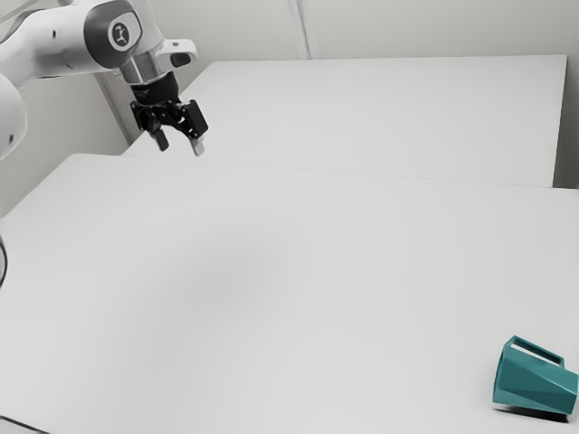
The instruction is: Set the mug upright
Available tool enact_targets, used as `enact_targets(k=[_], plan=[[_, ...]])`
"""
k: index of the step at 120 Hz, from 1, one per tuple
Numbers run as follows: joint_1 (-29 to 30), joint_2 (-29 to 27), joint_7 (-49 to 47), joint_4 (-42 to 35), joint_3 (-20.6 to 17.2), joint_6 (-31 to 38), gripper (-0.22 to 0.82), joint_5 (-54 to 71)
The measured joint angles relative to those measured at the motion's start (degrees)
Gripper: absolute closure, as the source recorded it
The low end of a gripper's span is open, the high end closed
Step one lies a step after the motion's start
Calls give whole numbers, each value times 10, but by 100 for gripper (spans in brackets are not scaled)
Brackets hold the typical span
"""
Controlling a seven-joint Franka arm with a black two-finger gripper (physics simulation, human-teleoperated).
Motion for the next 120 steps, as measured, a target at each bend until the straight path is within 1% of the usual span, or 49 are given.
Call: enact_targets(k=[40,56,64,70,81,92,105,120], plan=[[-2,-2,1,-6,-1,-8,0,-2],[-6,-6,0,-42,-2,-7,0,-60],[-3,-7,0,-53,-17,-5,0,-100],[-4,-17,0,-83,-28,3,0,-136],[5,-33,-1,-135,-77,41,0,-186],[-3,-36,-1,-176,-118,90,0,-225],[-8,-24,-2,-200,-166,156,0,-252],[-12,4,-5,-205,-197,211,0,-276]])
